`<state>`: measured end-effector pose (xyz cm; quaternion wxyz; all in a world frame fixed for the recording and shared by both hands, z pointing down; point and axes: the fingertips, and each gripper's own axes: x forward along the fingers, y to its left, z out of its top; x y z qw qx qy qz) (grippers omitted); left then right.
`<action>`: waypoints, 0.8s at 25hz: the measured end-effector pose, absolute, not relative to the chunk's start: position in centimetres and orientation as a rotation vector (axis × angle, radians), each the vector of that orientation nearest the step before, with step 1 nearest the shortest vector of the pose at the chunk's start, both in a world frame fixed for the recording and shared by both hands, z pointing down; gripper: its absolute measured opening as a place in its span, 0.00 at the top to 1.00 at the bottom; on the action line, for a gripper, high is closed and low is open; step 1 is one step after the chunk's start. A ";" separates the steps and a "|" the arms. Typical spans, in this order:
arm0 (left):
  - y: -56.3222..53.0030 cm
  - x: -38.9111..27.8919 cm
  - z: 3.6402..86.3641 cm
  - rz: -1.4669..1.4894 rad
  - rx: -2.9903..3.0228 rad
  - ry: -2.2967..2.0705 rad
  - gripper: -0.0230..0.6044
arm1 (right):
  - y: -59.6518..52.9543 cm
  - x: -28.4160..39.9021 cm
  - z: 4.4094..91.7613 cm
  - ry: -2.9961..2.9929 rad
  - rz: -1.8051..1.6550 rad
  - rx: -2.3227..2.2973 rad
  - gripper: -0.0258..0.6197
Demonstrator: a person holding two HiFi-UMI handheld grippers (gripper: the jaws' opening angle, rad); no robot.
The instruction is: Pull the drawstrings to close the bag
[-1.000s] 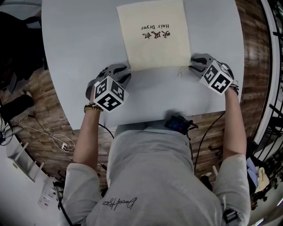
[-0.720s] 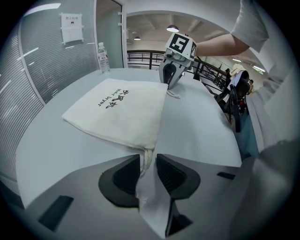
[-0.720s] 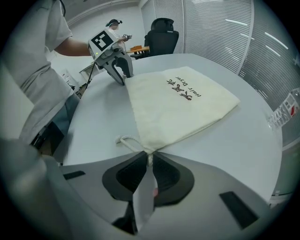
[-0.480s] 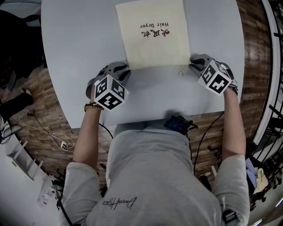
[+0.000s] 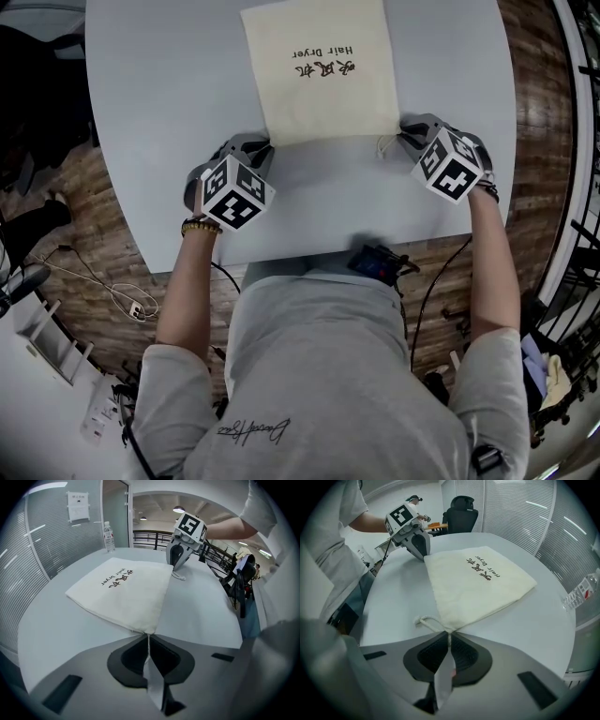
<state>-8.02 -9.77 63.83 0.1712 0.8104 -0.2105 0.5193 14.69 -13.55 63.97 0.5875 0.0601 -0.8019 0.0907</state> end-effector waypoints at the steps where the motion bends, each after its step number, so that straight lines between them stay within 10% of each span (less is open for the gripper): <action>1: -9.8 -8.1 63.8 1.473 2.296 -0.598 0.93 | -13.5 14.8 64.0 -1.870 0.210 0.152 0.90; 20: -10.2 -9.8 60.1 1.444 2.365 -0.717 0.94 | -12.3 14.1 60.8 -1.931 0.168 0.277 0.91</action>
